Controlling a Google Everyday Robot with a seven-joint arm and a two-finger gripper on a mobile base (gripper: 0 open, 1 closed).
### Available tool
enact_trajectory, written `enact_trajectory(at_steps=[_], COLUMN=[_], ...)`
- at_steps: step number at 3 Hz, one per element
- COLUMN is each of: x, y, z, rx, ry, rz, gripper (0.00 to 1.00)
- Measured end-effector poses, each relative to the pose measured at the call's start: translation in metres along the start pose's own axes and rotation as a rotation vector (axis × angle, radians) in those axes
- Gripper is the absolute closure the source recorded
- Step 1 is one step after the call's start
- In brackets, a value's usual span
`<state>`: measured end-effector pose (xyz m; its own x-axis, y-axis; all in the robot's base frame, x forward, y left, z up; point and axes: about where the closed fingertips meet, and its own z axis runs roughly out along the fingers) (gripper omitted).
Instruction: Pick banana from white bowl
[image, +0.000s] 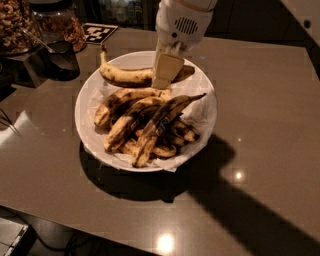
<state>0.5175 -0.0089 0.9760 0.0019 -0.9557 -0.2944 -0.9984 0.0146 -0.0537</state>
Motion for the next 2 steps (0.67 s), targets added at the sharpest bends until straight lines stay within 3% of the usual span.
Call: enact_trajectory(at_steps=[1,2], x=[0.001,0.012], y=[0.003,0.003], z=[-0.02,-0.025], rx=[-0.017,-0.037], ry=[-0.09,-0.134], rz=[-0.121,-0.162], gripper=[1.0,1.0])
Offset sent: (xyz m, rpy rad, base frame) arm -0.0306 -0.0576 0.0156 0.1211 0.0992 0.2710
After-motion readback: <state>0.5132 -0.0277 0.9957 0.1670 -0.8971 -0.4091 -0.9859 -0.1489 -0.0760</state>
